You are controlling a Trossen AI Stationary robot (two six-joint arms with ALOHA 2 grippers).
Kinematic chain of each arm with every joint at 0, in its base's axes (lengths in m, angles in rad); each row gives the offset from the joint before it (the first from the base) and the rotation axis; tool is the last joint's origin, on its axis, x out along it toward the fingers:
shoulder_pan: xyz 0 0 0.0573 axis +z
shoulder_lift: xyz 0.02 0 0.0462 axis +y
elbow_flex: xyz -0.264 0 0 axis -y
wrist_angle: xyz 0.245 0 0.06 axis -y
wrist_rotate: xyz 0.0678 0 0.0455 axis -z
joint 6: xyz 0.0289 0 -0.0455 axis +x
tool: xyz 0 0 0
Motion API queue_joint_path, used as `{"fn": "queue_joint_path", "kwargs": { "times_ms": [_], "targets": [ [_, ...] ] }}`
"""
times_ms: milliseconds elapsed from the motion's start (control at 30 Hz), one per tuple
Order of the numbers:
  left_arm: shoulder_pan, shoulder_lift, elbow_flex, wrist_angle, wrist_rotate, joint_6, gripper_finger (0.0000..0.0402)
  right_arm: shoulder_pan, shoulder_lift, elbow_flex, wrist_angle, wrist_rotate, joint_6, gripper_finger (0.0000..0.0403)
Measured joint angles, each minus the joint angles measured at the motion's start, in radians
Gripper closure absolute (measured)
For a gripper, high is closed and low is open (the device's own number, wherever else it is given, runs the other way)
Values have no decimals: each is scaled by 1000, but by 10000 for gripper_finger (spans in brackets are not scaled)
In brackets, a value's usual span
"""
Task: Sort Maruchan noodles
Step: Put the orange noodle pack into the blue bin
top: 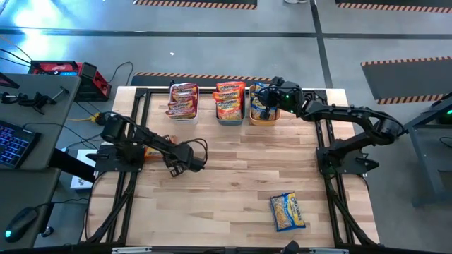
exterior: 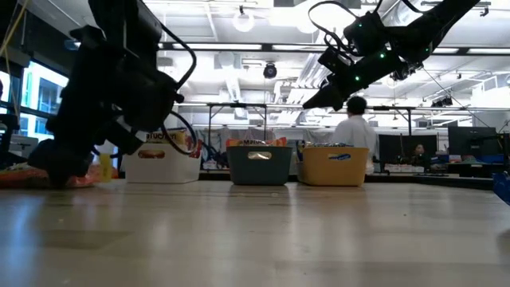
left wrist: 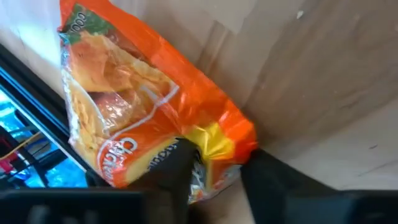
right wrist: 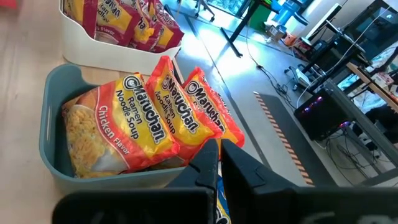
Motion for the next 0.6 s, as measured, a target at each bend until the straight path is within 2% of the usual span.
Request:
{"fn": "queue_joint_path", "kwargs": {
  "times_ms": [133,167,367,500,600],
  "targets": [
    [20,-25,0,-1,2,52,374,0,0,0,0,0,0,399],
    [27,-35,0,0,3,62,387,0,0,0,0,0,0,399],
    [109,-169,11,40,18,69,389,0,0,0,0,-1,19,399],
    [205,-314,13,191,80,36,397,0,0,0,0,-30,94,398],
    [282,-417,13,353,114,33,397,1,0,0,-1,-90,158,388]
  ]
}}
